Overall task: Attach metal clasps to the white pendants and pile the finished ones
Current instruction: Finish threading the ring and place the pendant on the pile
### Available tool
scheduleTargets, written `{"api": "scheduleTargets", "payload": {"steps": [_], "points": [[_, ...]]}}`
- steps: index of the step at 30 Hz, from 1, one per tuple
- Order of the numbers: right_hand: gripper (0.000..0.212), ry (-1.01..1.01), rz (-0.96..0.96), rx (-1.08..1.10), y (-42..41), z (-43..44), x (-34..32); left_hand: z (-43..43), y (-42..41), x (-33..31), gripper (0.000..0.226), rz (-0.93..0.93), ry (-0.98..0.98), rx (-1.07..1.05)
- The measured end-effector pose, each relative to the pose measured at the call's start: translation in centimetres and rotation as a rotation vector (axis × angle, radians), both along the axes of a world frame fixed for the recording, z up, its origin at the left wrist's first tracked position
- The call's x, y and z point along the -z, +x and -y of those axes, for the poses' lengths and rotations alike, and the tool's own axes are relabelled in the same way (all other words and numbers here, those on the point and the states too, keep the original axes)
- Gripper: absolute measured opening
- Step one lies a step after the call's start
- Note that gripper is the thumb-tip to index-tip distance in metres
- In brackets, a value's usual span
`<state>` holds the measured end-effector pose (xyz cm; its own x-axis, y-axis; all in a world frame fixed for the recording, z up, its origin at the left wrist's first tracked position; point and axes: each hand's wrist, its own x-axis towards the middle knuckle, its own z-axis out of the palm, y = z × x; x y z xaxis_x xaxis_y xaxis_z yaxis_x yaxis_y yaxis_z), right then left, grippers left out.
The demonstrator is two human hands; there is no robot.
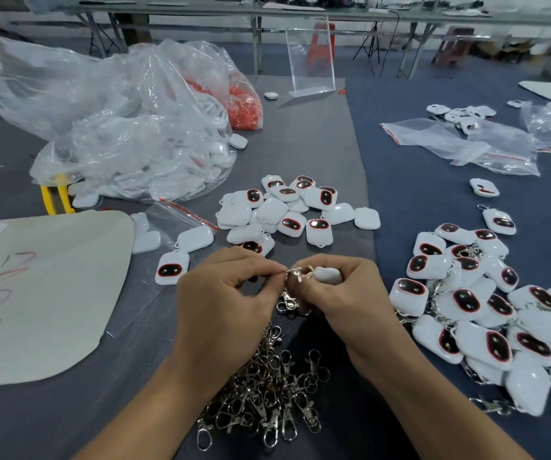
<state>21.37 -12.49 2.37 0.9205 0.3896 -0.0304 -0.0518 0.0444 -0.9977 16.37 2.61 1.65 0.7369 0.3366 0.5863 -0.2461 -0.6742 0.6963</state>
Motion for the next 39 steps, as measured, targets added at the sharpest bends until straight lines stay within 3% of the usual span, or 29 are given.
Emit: {"api": "scheduleTargets", "payload": {"steps": [4, 8, 12, 15, 18, 23, 28, 30, 33, 36, 39], "points": [[0.017, 0.068, -0.114, -0.039, 0.2, 0.0, -0.3, 0.3, 0.0, 0.0, 0.022, 0.029, -0.043, 0.032], [0.01, 0.155, -0.148, 0.003, 0.4, 0.1, -0.5, 0.2, -0.1, -0.1, 0.025, 0.012, -0.068, -0.017], [0.008, -0.02, 0.158, 0.193, 0.6, 0.8, -0.3, 0.0, -0.2, -0.2, 0.027, -0.04, -0.114, -0.041], [0.02, -0.195, 0.417, 0.201, 0.5, 0.7, 0.0, 0.4, 0.0, -0.5, 0.026, -0.085, -0.165, 0.04], [0.025, -0.272, 0.51, 0.188, 0.3, 0.6, 0.3, 0.6, 0.1, -0.5, 0.026, -0.145, -0.164, 0.112], [0.026, -0.258, 0.55, 0.162, 0.0, 0.4, 0.2, 0.2, -0.2, -0.6, 0.028, -0.18, -0.163, 0.126], [0.021, -0.255, 0.38, 0.27, 0.6, 0.4, 0.4, -0.8, 0.6, -0.7, 0.025, -0.17, -0.29, 0.014], [0.023, -0.427, 0.398, 0.204, 0.8, 0.6, 0.6, -1.4, 1.1, -0.5, 0.026, -0.155, -0.398, -0.055], [0.032, -0.677, 0.427, -0.16, 0.8, 0.6, 0.5, -1.8, 1.5, -0.3, 0.028, -0.152, -0.406, -0.109], [0.033, -0.464, 0.3, -0.495, 0.3, 0.5, -0.1, -1.7, 1.3, -0.4, 0.03, -0.14, -0.256, -0.124], [0.03, -0.181, 0.148, -0.263, 0.6, 0.5, 0.2, -1.8, 1.2, -0.4, 0.021, -0.107, -0.027, -0.123]]}}
